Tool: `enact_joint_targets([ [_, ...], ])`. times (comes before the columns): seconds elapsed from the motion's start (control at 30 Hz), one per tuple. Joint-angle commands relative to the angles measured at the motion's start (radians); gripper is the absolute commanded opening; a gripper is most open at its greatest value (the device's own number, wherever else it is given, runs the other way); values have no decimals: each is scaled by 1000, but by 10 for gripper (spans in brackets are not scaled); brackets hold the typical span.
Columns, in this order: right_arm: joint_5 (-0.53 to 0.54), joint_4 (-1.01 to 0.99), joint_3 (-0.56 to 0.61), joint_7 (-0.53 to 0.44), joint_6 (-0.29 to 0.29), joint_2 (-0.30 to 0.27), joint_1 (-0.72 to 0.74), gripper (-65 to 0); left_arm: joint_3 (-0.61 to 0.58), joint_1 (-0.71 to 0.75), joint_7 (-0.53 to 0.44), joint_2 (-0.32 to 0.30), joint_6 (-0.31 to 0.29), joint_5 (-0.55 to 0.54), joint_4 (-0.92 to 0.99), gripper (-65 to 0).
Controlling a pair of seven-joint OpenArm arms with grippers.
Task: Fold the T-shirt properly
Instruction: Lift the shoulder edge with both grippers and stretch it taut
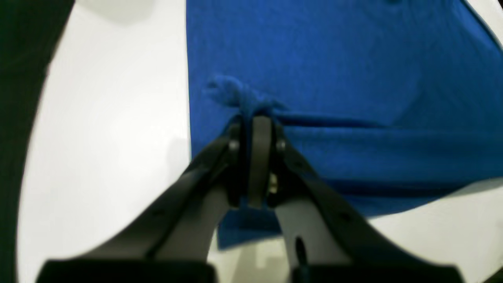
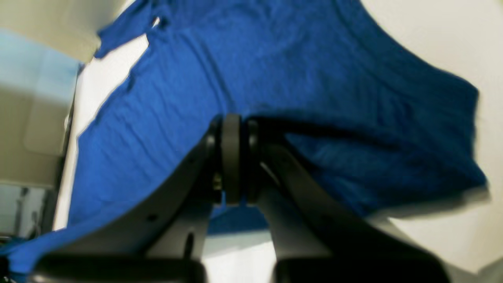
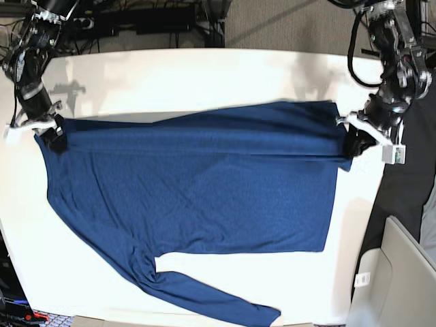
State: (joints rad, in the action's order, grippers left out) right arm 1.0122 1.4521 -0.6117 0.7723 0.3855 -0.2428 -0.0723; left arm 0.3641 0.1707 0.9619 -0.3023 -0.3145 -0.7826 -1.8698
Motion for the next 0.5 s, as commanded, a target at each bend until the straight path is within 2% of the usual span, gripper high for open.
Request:
enact_joint_targets([
  [0.0, 12, -6, 9, -24, 8, -19, 30, -648, 5, -24, -13, -5, 1, -8, 6, -649],
  [0.2, 12, -123, 17, -24, 8, -19, 114, -646, 3, -75, -22, 12, 1, -8, 134, -649],
  [0.37, -26, -152, 19, -24, 8, -17, 111, -644, 5, -79, -19, 7, 1, -8, 229, -644],
  [0.47, -29, -147, 19, -24, 7, -17, 85, -634, 3, -75, -8, -1, 1, -8, 232, -577],
])
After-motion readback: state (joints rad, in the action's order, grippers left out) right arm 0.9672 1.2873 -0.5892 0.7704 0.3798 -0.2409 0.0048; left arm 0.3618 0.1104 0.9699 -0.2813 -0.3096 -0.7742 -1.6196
